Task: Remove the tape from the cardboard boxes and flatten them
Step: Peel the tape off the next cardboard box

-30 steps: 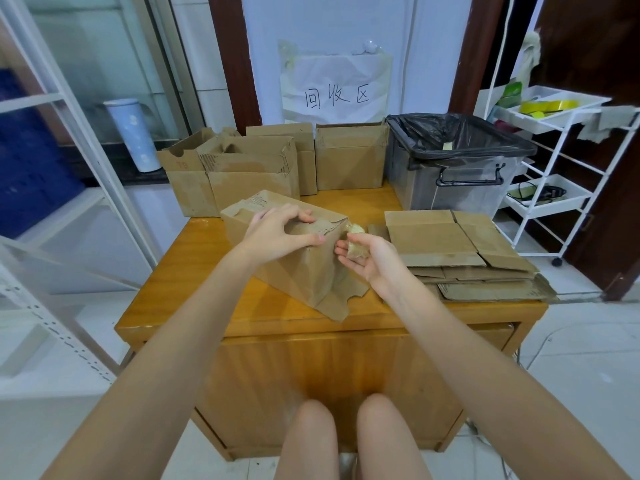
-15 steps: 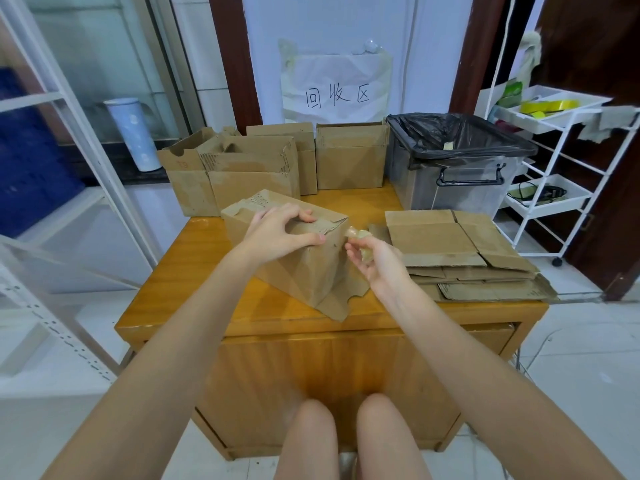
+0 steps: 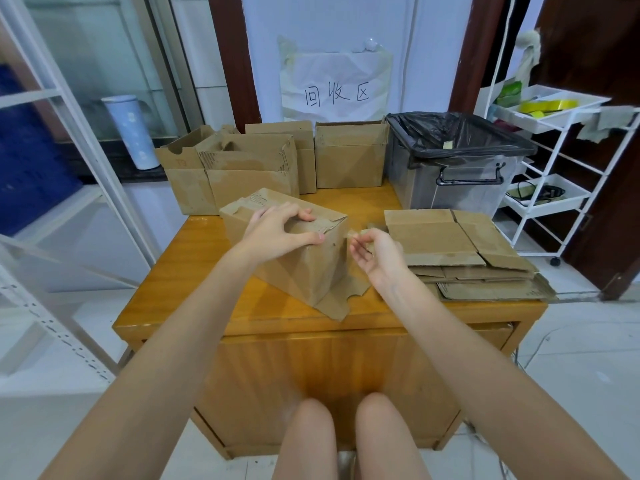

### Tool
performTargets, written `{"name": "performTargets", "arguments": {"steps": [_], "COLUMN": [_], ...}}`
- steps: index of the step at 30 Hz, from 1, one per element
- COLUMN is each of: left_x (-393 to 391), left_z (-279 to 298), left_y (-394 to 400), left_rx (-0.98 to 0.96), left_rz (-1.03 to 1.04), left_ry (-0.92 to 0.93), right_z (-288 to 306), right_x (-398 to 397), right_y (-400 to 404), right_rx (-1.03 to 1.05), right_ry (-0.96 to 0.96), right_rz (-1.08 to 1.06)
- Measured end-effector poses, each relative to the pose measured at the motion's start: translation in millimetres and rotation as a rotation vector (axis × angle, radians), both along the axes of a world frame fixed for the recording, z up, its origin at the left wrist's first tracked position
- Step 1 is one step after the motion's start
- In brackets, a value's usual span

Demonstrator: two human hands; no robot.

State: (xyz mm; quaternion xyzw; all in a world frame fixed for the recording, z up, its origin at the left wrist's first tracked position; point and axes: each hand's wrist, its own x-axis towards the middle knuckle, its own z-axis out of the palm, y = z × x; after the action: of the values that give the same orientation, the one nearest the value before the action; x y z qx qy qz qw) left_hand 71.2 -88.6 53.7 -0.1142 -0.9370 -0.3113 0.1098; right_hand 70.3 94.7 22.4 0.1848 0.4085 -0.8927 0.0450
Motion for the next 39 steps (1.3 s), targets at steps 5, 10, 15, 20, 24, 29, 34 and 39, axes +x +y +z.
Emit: {"name": "performTargets", "arguments": {"steps": [5,10,15,20,24,29,34,39], "left_x": [-1.5,-1.1,-2.2,-2.1,-2.8,-3.4,-3.8,-4.2], "left_z": [0.0,-0.8,-1.2,-1.3,-1.5,-1.1,-1.4,-1.9], "left_y": [-1.1,-1.2,-1.1,-0.2,-1.1,-1.5,-1.0,-0.9], "left_rx": [0.001,0.004,0.002,0.002,0.002,0.001,-0.006,-0.011], "left_rz": [-0.003,-0.002,0.002,0.003,0.005,0.002,0.011,0.004], "left_ry": [0.001,0.007,0.01,0.012,0.0,-0.009,-0.004,0.006], "right_z": [8.1,9.2,4.2,3.3,-1.4,-11.0,-16.5,-14.4], "right_x": [-5.2,-6.1,-8.3,-13.9,-14.6,-14.8,-20.9,-22.9], "right_y": [0.5,8.5,12.3,10.9,12.4,15.9,10.8,1.8], "right_rx": [0.032,0.103,0.165,0.047,0.001,0.094,0.429,0.751], "right_ry": [-0.02,0.045,0.049,-0.037,-0.055,-0.023,0.059,0.124], "right_rz": [0.052,0.145,0.196,0.25,0.215,0.111,0.003,-0.049]}}
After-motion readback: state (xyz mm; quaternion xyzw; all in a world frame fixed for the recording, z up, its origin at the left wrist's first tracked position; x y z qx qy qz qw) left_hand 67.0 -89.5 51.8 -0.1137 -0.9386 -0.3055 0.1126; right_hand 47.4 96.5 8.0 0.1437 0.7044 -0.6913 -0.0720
